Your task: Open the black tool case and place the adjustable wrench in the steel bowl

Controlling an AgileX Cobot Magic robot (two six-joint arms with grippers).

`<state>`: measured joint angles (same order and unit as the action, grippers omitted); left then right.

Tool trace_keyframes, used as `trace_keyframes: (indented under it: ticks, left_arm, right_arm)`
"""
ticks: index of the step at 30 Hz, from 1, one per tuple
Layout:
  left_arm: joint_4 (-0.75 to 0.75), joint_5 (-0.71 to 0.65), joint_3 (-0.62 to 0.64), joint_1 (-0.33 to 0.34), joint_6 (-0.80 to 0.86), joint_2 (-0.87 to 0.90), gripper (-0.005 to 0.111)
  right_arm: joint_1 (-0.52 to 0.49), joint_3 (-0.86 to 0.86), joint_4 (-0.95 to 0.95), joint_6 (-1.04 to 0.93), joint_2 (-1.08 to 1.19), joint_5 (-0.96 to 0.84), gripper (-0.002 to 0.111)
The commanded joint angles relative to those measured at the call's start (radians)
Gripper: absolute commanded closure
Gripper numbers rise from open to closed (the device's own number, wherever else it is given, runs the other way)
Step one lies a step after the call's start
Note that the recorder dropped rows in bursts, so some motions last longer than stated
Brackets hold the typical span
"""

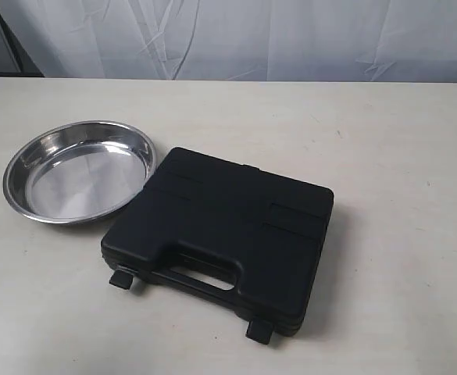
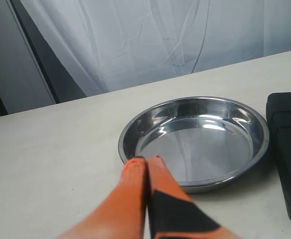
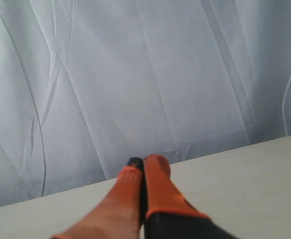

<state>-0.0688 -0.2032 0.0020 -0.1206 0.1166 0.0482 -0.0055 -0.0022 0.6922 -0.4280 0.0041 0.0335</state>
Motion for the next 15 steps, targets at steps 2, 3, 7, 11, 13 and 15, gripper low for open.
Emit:
trace_keyframes:
  ticks: [2,3,7,11,13,15]
  left_arm:
    - [-0.001,0.009,-0.002,-0.001,-0.004,-0.007,0.106]
    - [-0.001,0.009,-0.002,-0.001,-0.004,-0.007,0.106]
    - [-0.001,0.009,-0.002,-0.001,-0.004,-0.007,0.106]
    - [-0.001,0.009,-0.002,-0.001,-0.004,-0.007,0.106]
    - [-0.001,0.009,-0.002,-0.001,-0.004,-0.007,0.106]
    - [-0.001,0.009,-0.002,-0.001,-0.004,-0.007,0.106]
  right_arm:
    - [-0.006,0.002,0.002,-0.002,-0.004,0.002,0.109]
    - [-0.006,0.002,0.002,-0.002,-0.004,0.002,0.109]
    - [-0.006,0.002,0.002,-0.002,-0.004,0.002,0.109]
    - [-0.006,0.002,0.002,-0.002,-0.004,0.045,0.109]
    - [-0.006,0.002,0.036,0.029,-0.004,0.101,0.109]
    - [-0.006,0.002,0.147,0.159,-0.004,0.157,0.109]
